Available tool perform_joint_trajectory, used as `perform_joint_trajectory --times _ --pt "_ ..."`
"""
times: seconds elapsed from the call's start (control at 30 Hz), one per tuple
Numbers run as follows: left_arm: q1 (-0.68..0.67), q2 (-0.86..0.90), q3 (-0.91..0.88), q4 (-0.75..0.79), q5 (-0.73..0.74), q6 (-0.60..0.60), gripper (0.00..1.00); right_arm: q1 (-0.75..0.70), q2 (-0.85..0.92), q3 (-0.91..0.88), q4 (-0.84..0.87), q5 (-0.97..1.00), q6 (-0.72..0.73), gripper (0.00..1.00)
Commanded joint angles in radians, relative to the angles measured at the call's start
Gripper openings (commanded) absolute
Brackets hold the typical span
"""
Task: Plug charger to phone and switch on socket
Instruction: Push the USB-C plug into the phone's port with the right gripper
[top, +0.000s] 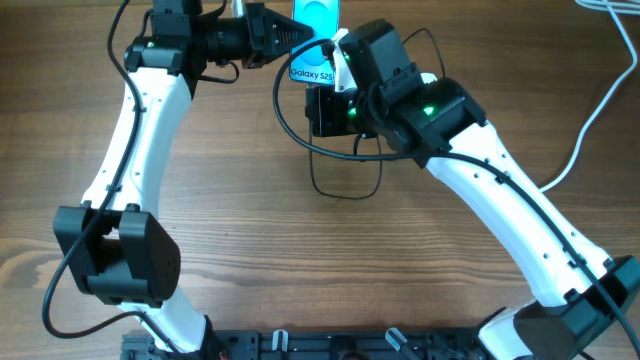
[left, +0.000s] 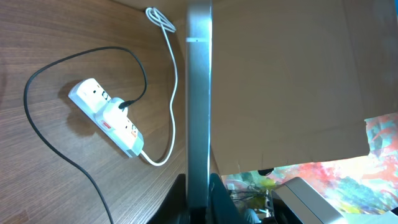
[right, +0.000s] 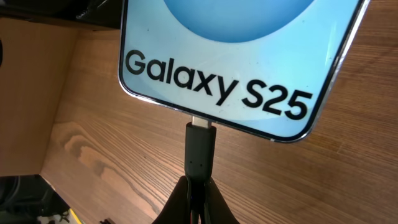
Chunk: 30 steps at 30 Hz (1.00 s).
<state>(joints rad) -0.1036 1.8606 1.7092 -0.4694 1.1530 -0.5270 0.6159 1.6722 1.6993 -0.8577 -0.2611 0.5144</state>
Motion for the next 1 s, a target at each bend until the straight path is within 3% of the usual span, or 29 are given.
perform_joint_trajectory --times 0.0,0.97 --pt "0.004 -0.02 0.016 0.004 0.035 0.026 0.04 0.0 0.007 0.029 0.008 0.027 -0.006 0.05" --pt "0.005 -0.02 0.016 0.004 0.001 0.022 0.04 0.0 -0.014 0.045 -0.018 0.017 -0.013 0.04"
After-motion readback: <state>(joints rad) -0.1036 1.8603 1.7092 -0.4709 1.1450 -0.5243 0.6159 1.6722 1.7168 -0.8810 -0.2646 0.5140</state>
